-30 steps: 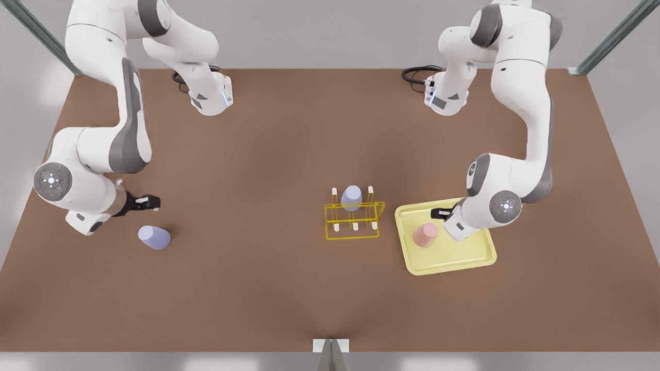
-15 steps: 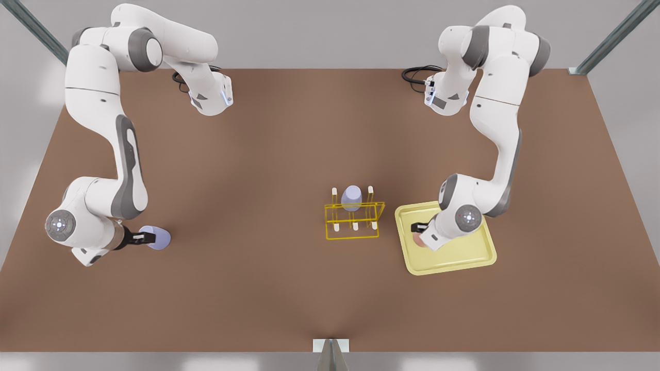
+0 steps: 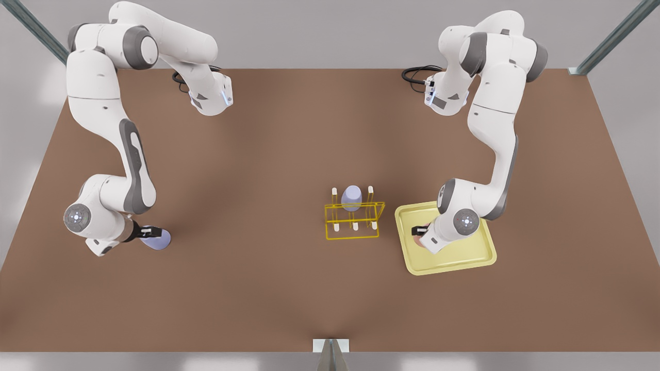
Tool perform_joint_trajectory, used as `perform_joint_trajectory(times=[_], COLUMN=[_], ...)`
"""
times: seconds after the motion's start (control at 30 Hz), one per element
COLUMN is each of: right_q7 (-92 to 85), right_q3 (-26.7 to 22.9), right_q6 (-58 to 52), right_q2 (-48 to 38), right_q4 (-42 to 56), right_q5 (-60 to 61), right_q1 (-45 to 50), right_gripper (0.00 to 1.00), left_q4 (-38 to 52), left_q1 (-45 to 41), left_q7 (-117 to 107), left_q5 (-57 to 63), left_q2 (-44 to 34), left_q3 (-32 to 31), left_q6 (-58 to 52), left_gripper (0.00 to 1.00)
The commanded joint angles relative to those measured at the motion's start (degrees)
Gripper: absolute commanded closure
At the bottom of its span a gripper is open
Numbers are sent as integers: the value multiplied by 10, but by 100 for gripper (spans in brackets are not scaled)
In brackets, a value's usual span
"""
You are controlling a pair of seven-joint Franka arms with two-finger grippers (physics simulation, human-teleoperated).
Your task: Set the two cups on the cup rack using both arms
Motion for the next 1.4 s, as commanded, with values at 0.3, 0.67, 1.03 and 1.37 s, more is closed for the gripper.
perform_joint_trajectory(times=[0.3,0.67,1.03,1.37], right_q7=[-18,-28,-36,-39], right_q3=[0,0,0,4], right_q6=[55,74,71,59], right_q2=[9,15,20,19], right_q4=[-45,-46,-48,-45], right_q5=[1,1,1,1], right_q1=[-1,-2,-9,-9], right_gripper=[0,0,0,20], left_q4=[2,4,10,17], left_q1=[0,-5,-4,-4], left_q7=[-9,-9,-10,-9], left_q5=[0,1,-1,-1], left_q2=[-11,4,-3,3], left_q3=[0,0,3,3], left_q6=[-2,2,-1,-1], left_gripper=[8,10,14,16])
